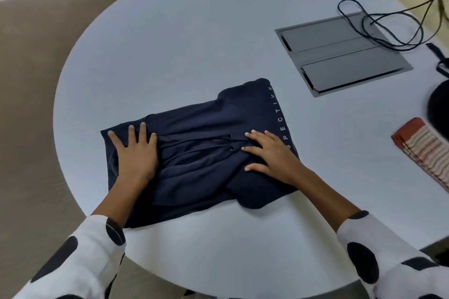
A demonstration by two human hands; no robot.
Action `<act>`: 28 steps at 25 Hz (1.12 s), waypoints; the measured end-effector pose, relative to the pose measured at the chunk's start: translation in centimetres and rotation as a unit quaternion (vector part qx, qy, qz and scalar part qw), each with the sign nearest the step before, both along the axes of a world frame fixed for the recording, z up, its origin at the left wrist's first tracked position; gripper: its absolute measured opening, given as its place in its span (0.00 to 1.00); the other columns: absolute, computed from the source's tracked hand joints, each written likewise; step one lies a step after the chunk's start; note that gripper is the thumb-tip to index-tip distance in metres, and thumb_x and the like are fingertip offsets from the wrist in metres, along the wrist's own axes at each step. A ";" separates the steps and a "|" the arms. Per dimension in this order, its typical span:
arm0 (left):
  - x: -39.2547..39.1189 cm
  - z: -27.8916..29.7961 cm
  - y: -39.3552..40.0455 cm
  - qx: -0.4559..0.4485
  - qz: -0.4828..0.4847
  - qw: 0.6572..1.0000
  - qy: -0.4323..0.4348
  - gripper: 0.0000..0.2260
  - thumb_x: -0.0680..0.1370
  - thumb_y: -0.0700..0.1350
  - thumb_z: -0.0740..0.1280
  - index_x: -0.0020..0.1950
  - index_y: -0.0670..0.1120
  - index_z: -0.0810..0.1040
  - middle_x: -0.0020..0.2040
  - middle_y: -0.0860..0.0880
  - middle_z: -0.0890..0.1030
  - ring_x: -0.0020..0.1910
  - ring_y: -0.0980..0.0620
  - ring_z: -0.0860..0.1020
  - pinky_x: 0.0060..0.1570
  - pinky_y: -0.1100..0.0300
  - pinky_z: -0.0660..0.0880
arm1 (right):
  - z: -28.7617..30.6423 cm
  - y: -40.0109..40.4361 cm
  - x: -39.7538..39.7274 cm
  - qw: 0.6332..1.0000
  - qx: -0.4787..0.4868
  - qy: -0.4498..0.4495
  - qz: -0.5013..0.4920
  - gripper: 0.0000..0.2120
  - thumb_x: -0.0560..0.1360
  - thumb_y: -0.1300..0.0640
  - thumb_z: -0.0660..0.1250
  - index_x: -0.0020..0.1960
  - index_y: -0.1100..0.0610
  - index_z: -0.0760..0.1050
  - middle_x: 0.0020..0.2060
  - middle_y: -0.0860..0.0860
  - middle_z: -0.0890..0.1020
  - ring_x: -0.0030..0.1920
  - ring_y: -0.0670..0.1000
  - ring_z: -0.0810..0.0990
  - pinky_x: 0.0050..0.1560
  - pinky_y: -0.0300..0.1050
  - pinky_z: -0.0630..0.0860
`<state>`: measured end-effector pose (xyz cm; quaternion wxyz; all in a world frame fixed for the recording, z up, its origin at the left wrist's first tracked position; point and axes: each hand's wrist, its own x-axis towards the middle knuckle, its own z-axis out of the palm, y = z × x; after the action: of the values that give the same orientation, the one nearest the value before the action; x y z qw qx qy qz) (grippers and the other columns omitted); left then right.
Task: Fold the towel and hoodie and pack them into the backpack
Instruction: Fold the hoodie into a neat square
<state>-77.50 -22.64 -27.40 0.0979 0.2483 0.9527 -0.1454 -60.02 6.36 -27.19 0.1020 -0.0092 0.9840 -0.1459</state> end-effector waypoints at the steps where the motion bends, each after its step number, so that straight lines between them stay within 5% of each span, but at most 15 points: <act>1: 1.0 0.2 0.6 0.073 -0.016 0.997 0.030 0.15 0.80 0.44 0.58 0.65 0.42 0.71 0.75 0.38 0.60 0.74 0.36 0.57 0.67 0.29 0.45 | 0.2 -0.2 1.1 1.000 -0.020 -0.008 -0.011 0.33 0.72 0.32 0.55 0.66 0.53 0.74 0.72 0.54 0.67 0.74 0.53 0.62 0.74 0.48 0.51; 4: 5.8 0.8 3.1 0.287 -0.116 0.949 0.060 0.12 0.78 0.51 0.63 0.52 0.43 0.76 0.59 0.41 0.75 0.59 0.41 0.74 0.59 0.41 0.65 | 1.6 -1.0 3.8 0.989 -0.112 0.013 -0.094 0.27 0.67 0.34 0.68 0.57 0.51 0.76 0.65 0.49 0.72 0.65 0.51 0.70 0.69 0.46 0.62; 7: 10.7 0.5 5.0 0.243 -0.243 0.939 -0.001 0.20 0.72 0.65 0.64 0.48 0.48 0.74 0.49 0.49 0.75 0.48 0.47 0.73 0.48 0.50 0.67 | 2.2 -2.1 5.2 0.996 -0.045 0.039 -0.060 0.25 0.62 0.31 0.68 0.45 0.50 0.73 0.47 0.45 0.73 0.48 0.48 0.71 0.55 0.46 0.65; 10: 11.7 -0.5 5.3 0.207 -0.280 0.937 0.012 0.13 0.68 0.52 0.75 0.43 0.48 0.75 0.43 0.49 0.76 0.41 0.47 0.75 0.44 0.52 0.65 | 1.6 -2.4 5.6 1.000 0.019 0.014 -0.017 0.22 0.62 0.35 0.71 0.45 0.50 0.73 0.42 0.46 0.73 0.45 0.49 0.71 0.52 0.48 0.64; 13: 10.6 0.8 5.5 0.300 -0.180 0.937 0.018 0.08 0.73 0.43 0.72 0.40 0.47 0.73 0.37 0.50 0.75 0.36 0.48 0.73 0.43 0.53 0.63 | 1.7 -2.1 5.4 0.998 0.048 0.037 0.001 0.14 0.61 0.49 0.79 0.38 0.51 0.75 0.34 0.45 0.79 0.37 0.49 0.77 0.45 0.47 0.68; 17: 8.9 3.2 6.0 0.436 0.004 0.898 -0.052 0.08 0.79 0.43 0.63 0.41 0.47 0.68 0.37 0.52 0.75 0.34 0.51 0.72 0.48 0.55 0.65 | 2.7 -1.4 5.3 0.998 -0.045 0.007 -0.031 0.23 0.62 0.35 0.71 0.48 0.49 0.75 0.43 0.44 0.75 0.43 0.46 0.72 0.47 0.38 0.63; 19: 8.4 3.2 6.2 0.437 0.053 0.894 -0.080 0.08 0.79 0.43 0.64 0.41 0.47 0.68 0.36 0.52 0.76 0.33 0.52 0.73 0.49 0.53 0.68 | 2.5 -1.6 5.2 1.000 0.001 0.022 0.004 0.20 0.64 0.42 0.73 0.51 0.50 0.73 0.46 0.45 0.73 0.44 0.47 0.72 0.46 0.41 0.64; 21: 8.5 2.9 6.2 0.384 0.037 0.921 -0.057 0.04 0.78 0.43 0.65 0.44 0.47 0.71 0.42 0.50 0.77 0.39 0.49 0.75 0.50 0.51 0.69 | 2.3 -1.6 5.4 0.997 -0.019 0.067 -0.021 0.12 0.66 0.57 0.71 0.46 0.52 0.72 0.42 0.45 0.74 0.40 0.48 0.73 0.42 0.41 0.64; 23: 9.1 2.9 6.2 0.390 -0.054 0.919 -0.034 0.04 0.76 0.40 0.66 0.49 0.46 0.74 0.49 0.49 0.75 0.42 0.49 0.75 0.46 0.54 0.69 | 3.1 -1.5 5.5 0.987 -0.097 0.096 -0.090 0.10 0.65 0.62 0.66 0.44 0.53 0.70 0.38 0.43 0.73 0.37 0.45 0.69 0.38 0.35 0.63; 25: 10.6 3.5 6.7 0.443 -0.138 0.879 -0.111 0.07 0.76 0.42 0.67 0.53 0.47 0.74 0.54 0.53 0.72 0.36 0.55 0.74 0.38 0.61 0.70 | 3.8 -1.3 5.5 0.971 -0.146 0.122 -0.143 0.10 0.66 0.61 0.66 0.43 0.53 0.68 0.35 0.42 0.70 0.35 0.46 0.67 0.35 0.34 0.64; 28: 12.9 4.1 7.7 0.483 -0.114 0.817 -0.294 0.18 0.74 0.52 0.71 0.61 0.52 0.73 0.59 0.59 0.70 0.36 0.59 0.79 0.39 0.67 0.75 | 4.3 -1.3 5.6 0.960 -0.174 0.143 -0.165 0.10 0.65 0.60 0.65 0.42 0.53 0.66 0.32 0.43 0.69 0.33 0.48 0.67 0.34 0.37 0.65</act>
<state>-64.56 -14.95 -23.32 0.2235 0.4017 0.7914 0.4029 -54.45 5.08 -22.93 -0.0688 0.1147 0.9357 -0.3263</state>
